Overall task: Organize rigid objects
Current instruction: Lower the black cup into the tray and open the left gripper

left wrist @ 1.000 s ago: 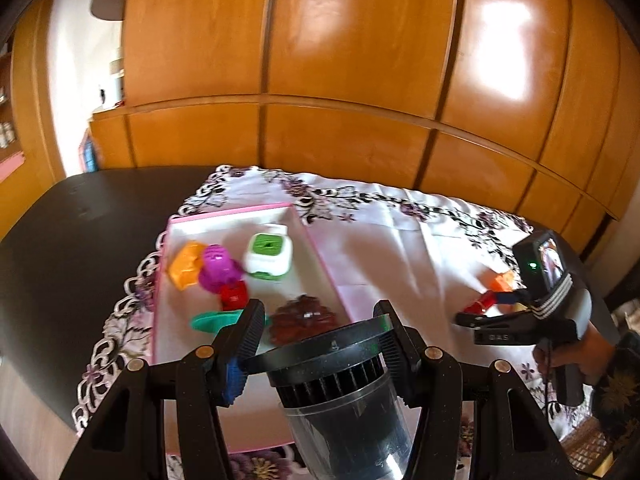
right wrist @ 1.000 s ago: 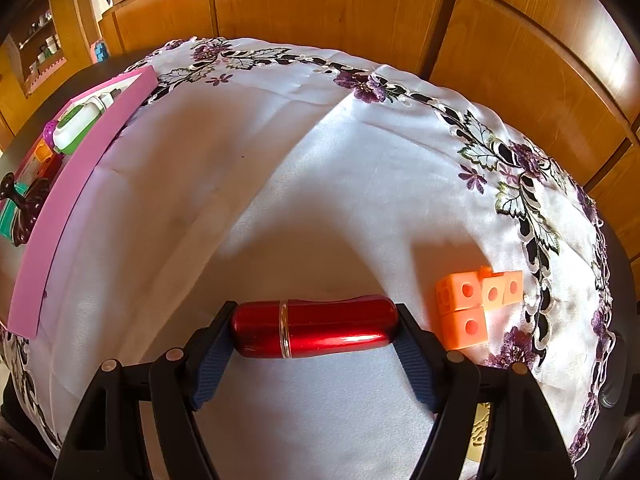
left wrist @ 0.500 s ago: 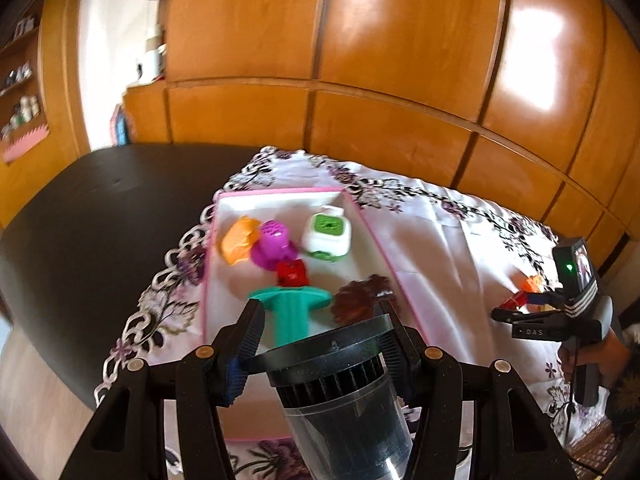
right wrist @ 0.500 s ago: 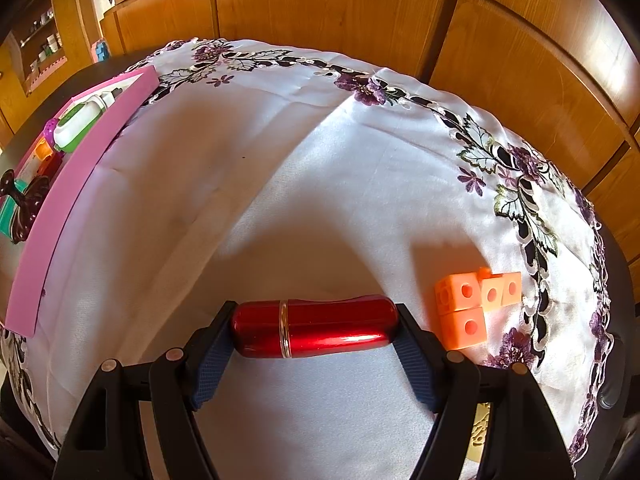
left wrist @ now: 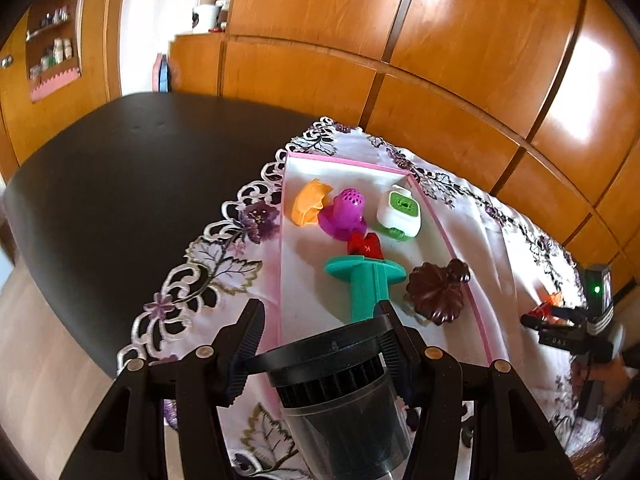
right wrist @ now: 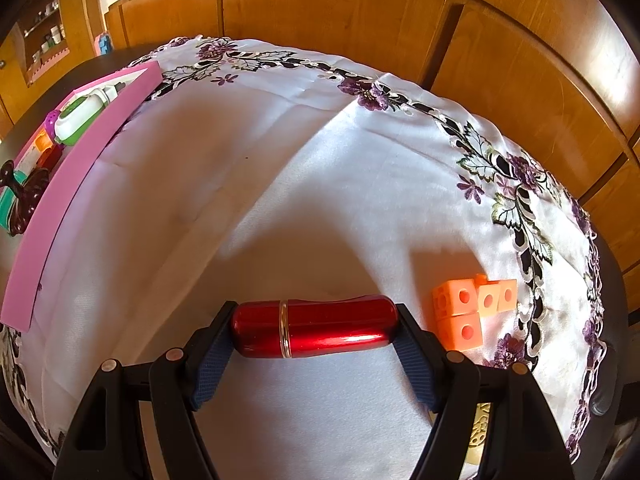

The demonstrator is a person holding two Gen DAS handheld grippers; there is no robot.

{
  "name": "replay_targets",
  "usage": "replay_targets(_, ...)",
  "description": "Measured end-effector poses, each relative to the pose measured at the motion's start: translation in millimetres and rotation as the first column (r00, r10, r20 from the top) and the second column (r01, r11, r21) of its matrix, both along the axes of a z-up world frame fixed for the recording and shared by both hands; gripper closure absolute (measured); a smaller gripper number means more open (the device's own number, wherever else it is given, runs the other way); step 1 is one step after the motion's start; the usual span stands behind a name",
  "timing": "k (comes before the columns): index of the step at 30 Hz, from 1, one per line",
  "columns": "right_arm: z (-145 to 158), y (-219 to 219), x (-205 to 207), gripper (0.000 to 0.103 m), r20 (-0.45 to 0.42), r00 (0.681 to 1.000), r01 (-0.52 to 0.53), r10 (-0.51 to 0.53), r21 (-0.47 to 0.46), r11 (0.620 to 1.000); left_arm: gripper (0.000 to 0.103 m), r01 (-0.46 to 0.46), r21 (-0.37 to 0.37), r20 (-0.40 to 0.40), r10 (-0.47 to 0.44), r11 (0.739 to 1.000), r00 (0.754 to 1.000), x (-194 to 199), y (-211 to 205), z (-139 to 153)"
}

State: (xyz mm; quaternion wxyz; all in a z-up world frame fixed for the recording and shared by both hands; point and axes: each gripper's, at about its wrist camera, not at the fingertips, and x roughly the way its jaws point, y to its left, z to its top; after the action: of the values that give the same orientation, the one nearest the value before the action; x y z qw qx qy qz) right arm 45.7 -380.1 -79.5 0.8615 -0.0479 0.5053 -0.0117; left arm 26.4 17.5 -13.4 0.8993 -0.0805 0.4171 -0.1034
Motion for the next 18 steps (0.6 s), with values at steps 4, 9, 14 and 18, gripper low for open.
replay_targets(4,0,0,0,0.027,0.000,1.000,-0.001,0.001,-0.003,1.000,0.046,-0.002,-0.034,0.004,0.002,0.999,1.000,23,-5,2)
replay_targets(9,0,0,0,0.027,0.000,1.000,0.000,0.000,0.000,1.000,0.046,0.005,-0.047,-0.024,-0.007,0.999,1.000,56,-13,-3)
replay_targets(14,0,1,0,0.027,-0.001,1.000,-0.001,0.001,0.000,1.000,0.046,0.001,-0.052,-0.083,-0.005,0.999,0.997,84,-18,-17)
replay_targets(18,1,2,1,0.027,0.001,1.000,-0.005,0.005,-0.009,1.000,0.040,-0.022,-0.042,-0.120,0.017,0.999,0.993,100,-19,-26)
